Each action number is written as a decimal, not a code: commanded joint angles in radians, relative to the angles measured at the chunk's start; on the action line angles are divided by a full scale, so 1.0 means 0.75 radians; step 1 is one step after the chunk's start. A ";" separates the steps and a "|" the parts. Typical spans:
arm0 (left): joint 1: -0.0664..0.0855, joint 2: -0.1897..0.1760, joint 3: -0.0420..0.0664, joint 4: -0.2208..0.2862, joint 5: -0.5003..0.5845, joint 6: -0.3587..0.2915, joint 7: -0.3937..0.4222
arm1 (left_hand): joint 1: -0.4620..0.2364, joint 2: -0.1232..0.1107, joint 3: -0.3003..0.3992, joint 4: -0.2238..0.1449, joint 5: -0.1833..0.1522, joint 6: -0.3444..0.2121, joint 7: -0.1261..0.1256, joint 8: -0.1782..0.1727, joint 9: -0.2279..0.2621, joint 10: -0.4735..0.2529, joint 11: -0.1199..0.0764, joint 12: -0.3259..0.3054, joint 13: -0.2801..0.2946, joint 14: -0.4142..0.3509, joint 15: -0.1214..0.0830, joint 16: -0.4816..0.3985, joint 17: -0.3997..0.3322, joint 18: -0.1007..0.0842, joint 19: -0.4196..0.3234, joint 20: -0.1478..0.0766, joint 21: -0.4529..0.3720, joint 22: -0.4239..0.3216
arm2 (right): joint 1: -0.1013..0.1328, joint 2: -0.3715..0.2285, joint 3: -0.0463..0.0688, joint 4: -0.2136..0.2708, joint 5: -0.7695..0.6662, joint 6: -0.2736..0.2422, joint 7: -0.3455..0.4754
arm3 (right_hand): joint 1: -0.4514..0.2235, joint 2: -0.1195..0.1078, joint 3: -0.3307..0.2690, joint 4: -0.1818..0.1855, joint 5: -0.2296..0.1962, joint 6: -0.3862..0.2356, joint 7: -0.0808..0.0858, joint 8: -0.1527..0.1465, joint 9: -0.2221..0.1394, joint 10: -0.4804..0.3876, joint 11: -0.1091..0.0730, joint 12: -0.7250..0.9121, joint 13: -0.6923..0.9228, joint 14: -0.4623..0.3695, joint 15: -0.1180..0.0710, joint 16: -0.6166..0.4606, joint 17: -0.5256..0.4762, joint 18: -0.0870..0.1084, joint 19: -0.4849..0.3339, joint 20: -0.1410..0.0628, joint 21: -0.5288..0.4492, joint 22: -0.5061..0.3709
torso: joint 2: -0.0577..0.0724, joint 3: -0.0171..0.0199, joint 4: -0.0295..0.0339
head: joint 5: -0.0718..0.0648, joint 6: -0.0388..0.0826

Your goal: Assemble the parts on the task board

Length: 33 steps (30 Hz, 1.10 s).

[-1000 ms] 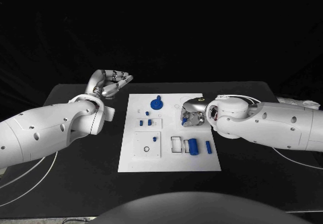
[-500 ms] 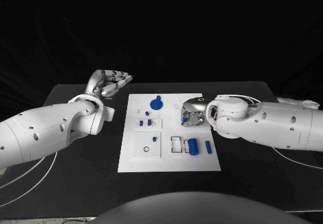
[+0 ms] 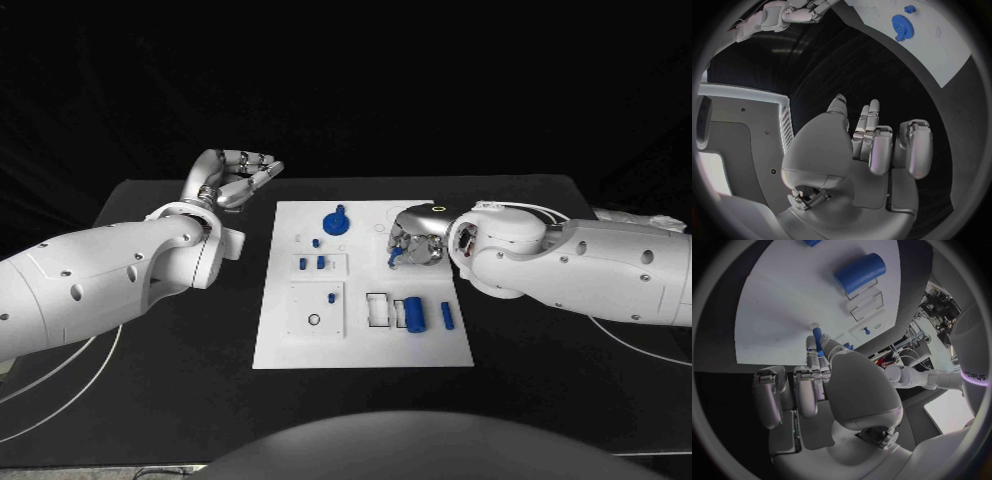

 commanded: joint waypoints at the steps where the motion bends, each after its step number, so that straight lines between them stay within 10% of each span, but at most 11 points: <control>1: 0.001 0.002 0.001 0.003 -0.004 0.014 0.008 | -0.001 0.013 -0.007 0.000 0.003 -0.007 0.002 0.005 0.001 -0.002 -0.002 0.001 0.001 0.106 0.006 -0.004 0.273 -0.008 0.074 0.006 -0.003 0.322 | 0.025 -0.014 0.002 0.030 0.031 -0.079 0.027 | 0.013 -0.001 0.008 0.003 0.007 0.030 -0.005 0.008 0.010 0.009 -0.002 -0.007 -0.002 0.144 -0.003 0.005 0.351 -0.009 0.140 -0.008 0.006 0.351 | 0.000 0.0002 -0.0003 | 0.001 0.000; 14: 0.001 0.015 0.001 -0.013 -0.004 0.018 0.009 | -0.001 0.013 -0.007 0.000 0.003 -0.007 0.002 0.005 0.001 -0.002 -0.002 0.001 0.001 0.106 0.006 -0.004 0.273 -0.008 0.074 0.006 -0.003 0.322 | 0.122 -0.048 0.005 0.167 0.062 -0.078 0.046 | 0.010 -0.006 0.009 0.006 0.006 0.034 -0.001 0.006 0.010 0.013 0.003 -0.011 -0.003 0.144 0.004 0.005 0.351 -0.009 0.140 -0.004 0.006 0.351 | -0.001 0.0003 0.0014 | 0.004 0.000; 33: -0.003 0.052 0.001 -0.057 -0.009 0.031 0.012 | 0.004 0.017 -0.011 0.000 0.005 -0.007 0.002 0.006 0.001 -0.002 -0.002 0.001 0.001 0.105 0.006 -0.004 0.272 -0.008 0.074 0.006 -0.004 0.322 | 0.095 0.243 0.006 0.132 0.027 0.081 0.154 | 0.018 -0.010 0.021 0.004 0.008 0.027 0.008 -0.006 0.007 0.000 0.014 -0.022 -0.004 0.144 0.016 0.005 0.351 -0.009 0.140 0.006 0.006 0.351 | -0.002 -0.0024 0.0031 | 0.107 0.000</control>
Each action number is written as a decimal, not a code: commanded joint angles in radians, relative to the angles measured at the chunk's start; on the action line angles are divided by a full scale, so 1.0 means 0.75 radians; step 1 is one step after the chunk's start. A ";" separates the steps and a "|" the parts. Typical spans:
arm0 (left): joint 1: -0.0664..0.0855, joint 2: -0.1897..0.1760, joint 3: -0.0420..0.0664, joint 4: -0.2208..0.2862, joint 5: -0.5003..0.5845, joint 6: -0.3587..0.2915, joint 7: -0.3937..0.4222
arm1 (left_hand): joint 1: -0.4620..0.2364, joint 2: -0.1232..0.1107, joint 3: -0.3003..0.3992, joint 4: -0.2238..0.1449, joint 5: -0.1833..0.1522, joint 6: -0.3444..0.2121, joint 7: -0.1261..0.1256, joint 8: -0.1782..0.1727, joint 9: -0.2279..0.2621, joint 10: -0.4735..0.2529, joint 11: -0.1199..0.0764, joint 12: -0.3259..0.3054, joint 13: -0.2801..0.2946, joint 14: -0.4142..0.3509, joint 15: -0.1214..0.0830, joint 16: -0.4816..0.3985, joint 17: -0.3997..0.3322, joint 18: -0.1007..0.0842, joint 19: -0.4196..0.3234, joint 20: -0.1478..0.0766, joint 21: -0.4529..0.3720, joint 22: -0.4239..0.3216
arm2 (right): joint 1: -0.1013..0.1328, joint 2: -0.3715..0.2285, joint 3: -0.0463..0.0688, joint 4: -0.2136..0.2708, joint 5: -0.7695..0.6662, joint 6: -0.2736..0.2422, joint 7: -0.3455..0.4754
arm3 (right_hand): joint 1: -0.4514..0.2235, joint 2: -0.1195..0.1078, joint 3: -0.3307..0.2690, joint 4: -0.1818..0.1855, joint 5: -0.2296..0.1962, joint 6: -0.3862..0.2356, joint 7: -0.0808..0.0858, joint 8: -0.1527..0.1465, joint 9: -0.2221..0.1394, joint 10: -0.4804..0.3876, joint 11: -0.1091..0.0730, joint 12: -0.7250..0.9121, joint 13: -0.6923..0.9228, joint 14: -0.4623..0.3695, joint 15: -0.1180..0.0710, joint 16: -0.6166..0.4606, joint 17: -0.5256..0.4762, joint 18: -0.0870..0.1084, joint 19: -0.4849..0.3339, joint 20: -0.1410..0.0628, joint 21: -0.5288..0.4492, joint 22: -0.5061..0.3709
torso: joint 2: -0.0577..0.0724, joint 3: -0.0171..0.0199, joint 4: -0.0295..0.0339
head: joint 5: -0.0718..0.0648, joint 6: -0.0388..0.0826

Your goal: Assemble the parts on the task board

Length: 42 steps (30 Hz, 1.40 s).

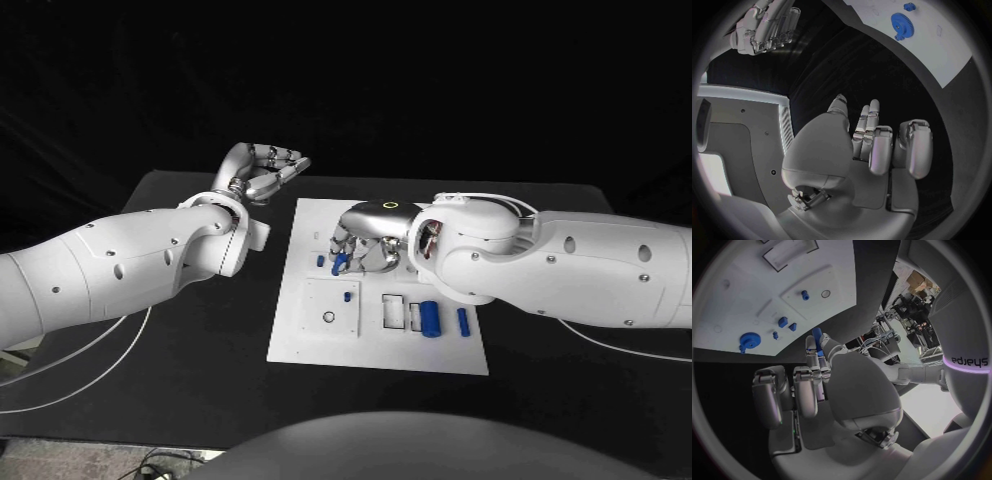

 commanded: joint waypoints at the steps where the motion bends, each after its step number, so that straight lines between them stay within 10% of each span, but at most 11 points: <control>1: -0.001 0.008 0.001 -0.004 -0.012 0.025 0.012 | -0.003 0.010 -0.011 0.000 0.005 -0.007 0.002 0.006 0.001 -0.002 -0.002 0.001 0.001 0.105 0.006 -0.004 0.272 -0.008 0.074 0.006 -0.004 0.322 | -0.019 0.037 0.000 -0.028 -0.070 0.057 0.065 | 0.010 -0.005 0.009 0.001 0.007 0.024 0.007 -0.007 0.006 -0.007 0.010 -0.007 -0.002 0.139 0.012 0.005 0.351 -0.009 0.140 0.006 0.006 0.351 | 0.000 -0.0023 0.0000 | 0.013 0.000; 13: -0.001 0.013 0.001 -0.009 -0.026 0.031 0.013 | -0.001 0.011 -0.012 0.000 0.005 -0.008 0.003 0.006 0.001 -0.003 -0.002 0.001 0.001 0.106 0.006 -0.004 0.273 -0.008 0.074 0.006 -0.003 0.322 | -0.091 0.117 0.000 -0.121 -0.165 0.128 0.094 | 0.013 -0.008 0.014 0.000 0.005 0.021 0.008 -0.012 0.005 -0.018 0.011 -0.008 -0.002 0.139 0.014 0.005 0.351 -0.009 0.140 0.009 0.006 0.351 | 0.003 0.0004 -0.0033 | 0.018 0.000; 42: -0.001 0.006 0.001 -0.004 -0.030 0.031 0.014 | 0.002 0.013 -0.014 0.000 0.006 -0.009 0.003 0.006 0.001 -0.004 -0.002 0.000 0.000 0.106 0.007 -0.002 0.274 -0.009 0.075 0.006 -0.002 0.323 | -0.155 0.189 -0.001 -0.177 -0.226 0.201 0.113 | 0.012 -0.012 0.020 0.003 0.001 0.010 0.008 -0.024 0.001 -0.043 0.012 -0.009 -0.002 0.139 0.013 0.005 0.351 -0.009 0.140 0.012 0.006 0.351 | 0.002 0.0000 -0.0029 | -0.001 0.000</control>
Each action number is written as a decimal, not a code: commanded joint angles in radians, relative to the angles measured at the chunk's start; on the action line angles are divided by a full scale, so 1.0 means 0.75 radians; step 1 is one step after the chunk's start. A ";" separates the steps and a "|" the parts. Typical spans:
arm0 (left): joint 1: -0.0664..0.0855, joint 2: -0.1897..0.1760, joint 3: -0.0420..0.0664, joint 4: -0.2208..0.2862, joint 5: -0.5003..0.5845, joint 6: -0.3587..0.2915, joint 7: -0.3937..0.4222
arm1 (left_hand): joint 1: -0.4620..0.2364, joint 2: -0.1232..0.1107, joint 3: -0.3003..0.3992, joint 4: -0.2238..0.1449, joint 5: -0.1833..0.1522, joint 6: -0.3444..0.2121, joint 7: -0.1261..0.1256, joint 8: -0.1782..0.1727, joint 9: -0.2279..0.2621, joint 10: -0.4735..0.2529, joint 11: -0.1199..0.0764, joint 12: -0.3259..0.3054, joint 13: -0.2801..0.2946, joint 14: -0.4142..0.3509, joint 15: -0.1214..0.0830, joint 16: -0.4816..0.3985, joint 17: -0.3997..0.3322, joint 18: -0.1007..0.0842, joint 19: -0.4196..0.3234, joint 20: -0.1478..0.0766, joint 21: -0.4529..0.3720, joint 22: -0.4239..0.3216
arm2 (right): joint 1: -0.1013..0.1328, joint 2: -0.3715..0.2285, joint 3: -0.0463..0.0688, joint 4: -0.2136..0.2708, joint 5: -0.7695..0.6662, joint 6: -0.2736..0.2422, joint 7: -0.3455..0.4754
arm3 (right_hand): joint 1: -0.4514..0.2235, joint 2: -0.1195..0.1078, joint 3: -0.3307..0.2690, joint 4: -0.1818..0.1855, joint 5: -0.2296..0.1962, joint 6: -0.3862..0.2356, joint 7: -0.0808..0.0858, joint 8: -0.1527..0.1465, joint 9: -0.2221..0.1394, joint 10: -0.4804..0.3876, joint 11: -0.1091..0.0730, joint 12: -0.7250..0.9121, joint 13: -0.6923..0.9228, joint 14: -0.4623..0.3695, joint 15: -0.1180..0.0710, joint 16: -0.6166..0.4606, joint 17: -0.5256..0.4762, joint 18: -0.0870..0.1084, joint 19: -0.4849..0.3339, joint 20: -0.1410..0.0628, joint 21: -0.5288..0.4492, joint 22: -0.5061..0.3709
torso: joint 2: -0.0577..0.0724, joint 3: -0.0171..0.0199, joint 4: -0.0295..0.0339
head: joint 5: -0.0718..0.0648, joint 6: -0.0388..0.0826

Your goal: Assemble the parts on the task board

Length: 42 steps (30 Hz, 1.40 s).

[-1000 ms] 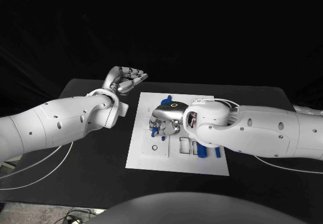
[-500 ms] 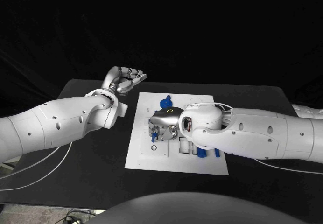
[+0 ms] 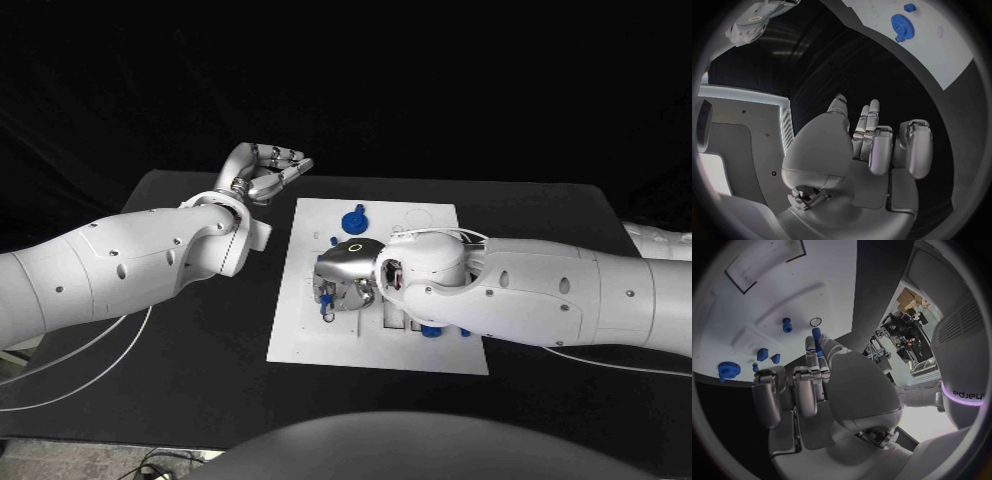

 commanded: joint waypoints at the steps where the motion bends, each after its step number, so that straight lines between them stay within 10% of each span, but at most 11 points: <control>1: 0.000 0.001 0.001 0.004 -0.010 0.018 0.013 | 0.002 0.013 -0.006 0.000 0.007 -0.009 0.003 0.006 0.001 -0.004 -0.002 0.000 0.000 0.109 0.007 0.002 0.280 -0.011 0.081 0.006 0.006 0.325 | -0.004 0.003 0.000 0.001 -0.026 0.045 0.003 | 0.003 -0.003 0.010 0.000 -0.001 0.005 0.003 0.003 0.000 -0.009 -0.002 -0.009 -0.001 0.144 0.008 0.005 0.351 -0.009 0.140 0.012 0.006 0.350 | -0.001 0.0000 0.0002 | -0.005 0.000; 42: 0.001 -0.008 0.001 0.007 -0.012 0.015 0.012 | 0.004 0.015 -0.007 0.000 0.008 -0.009 0.003 0.006 0.001 -0.004 -0.002 0.000 0.001 0.113 0.007 0.008 0.288 -0.012 0.086 0.007 0.012 0.327 | -0.015 0.010 0.000 0.002 -0.069 0.099 -0.022 | 0.006 -0.008 0.015 -0.002 -0.002 0.000 0.003 -0.004 -0.002 -0.023 -0.003 -0.008 -0.001 0.144 0.004 0.005 0.351 -0.009 0.140 0.011 0.006 0.350 | 0.001 0.0003 -0.0006 | -0.016 0.000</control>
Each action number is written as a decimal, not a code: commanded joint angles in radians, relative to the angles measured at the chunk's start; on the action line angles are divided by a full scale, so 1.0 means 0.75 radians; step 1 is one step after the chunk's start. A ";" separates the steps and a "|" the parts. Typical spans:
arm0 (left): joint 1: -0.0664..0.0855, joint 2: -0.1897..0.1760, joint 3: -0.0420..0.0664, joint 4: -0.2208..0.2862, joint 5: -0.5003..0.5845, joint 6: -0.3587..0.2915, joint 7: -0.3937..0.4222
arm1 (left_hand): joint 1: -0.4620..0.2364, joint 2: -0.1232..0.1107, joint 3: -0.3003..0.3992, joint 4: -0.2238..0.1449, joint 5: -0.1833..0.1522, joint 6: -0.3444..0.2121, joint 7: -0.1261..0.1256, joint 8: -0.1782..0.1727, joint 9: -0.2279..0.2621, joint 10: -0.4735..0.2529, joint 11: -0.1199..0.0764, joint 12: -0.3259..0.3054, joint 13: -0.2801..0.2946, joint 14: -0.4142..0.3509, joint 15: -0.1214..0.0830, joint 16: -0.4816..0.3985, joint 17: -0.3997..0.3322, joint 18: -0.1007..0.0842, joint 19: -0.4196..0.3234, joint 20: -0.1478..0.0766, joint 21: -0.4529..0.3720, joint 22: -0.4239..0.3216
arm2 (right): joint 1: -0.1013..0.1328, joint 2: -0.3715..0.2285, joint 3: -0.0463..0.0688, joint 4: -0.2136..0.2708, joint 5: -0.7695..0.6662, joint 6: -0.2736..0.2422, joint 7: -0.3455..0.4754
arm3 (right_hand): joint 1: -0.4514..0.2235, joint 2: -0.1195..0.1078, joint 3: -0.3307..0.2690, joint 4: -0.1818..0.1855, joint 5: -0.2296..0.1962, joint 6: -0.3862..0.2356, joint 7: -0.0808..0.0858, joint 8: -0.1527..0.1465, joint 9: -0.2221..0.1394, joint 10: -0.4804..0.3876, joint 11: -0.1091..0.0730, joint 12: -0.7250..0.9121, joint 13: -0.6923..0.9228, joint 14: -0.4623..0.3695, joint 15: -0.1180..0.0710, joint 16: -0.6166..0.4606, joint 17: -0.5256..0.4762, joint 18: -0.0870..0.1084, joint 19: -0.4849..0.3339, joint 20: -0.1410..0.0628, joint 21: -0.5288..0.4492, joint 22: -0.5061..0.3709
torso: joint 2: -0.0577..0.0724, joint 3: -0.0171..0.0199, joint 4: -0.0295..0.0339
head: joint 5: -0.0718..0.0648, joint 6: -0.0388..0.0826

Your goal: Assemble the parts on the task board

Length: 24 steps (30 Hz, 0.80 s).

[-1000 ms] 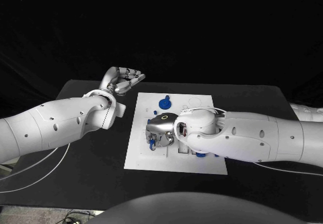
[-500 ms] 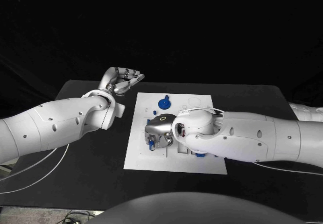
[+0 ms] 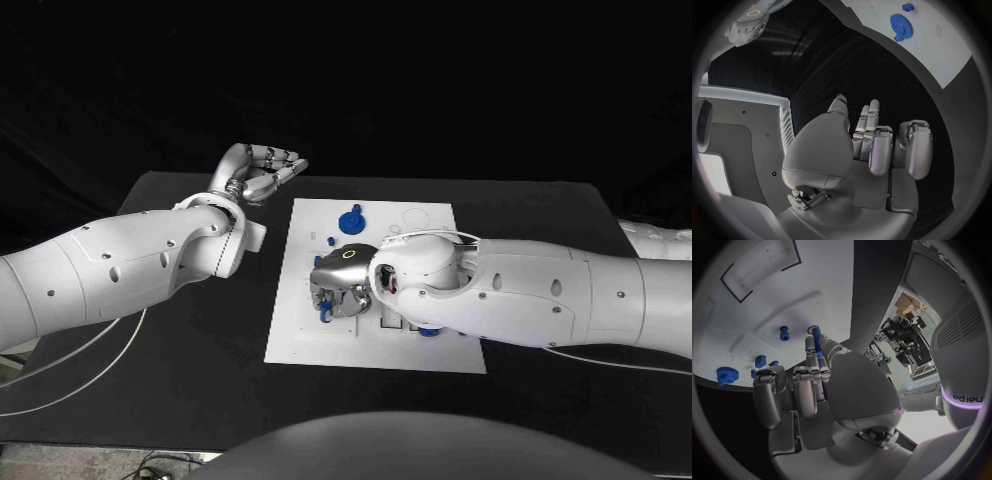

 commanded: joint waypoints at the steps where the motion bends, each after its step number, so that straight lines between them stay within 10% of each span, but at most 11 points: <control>1: 0.001 0.000 0.001 0.005 -0.007 0.014 0.012 | -0.001 0.010 -0.007 0.000 0.007 -0.009 0.003 0.006 0.001 -0.004 -0.002 0.000 0.001 0.113 0.007 -0.003 0.288 -0.012 0.086 0.007 -0.006 0.327 | -0.004 -0.002 -0.003 0.001 -0.034 0.025 -0.016 | 0.006 -0.008 0.007 -0.002 0.002 0.003 -0.004 0.003 0.001 -0.009 0.002 -0.008 -0.002 0.144 0.004 0.005 0.351 -0.009 0.140 0.011 0.006 0.351 | 0.001 -0.0002 -0.0003 | 0.000 0.000; 24: 0.001 0.001 0.001 0.003 -0.007 0.017 0.011 | 0.001 0.011 -0.010 0.000 0.008 -0.010 0.003 0.006 0.001 -0.005 -0.002 0.000 0.001 0.113 0.007 -0.002 0.288 -0.013 0.087 0.007 -0.005 0.328 | -0.004 -0.003 -0.003 0.003 -0.052 0.057 -0.011 | -0.004 -0.030 0.009 0.004 -0.001 -0.040 0.002 -0.024 -0.010 -0.064 0.007 -0.010 -0.002 0.144 0.003 0.005 0.351 -0.009 0.140 0.009 0.006 0.351 | -0.002 -0.0007 0.0003 | -0.013 0.000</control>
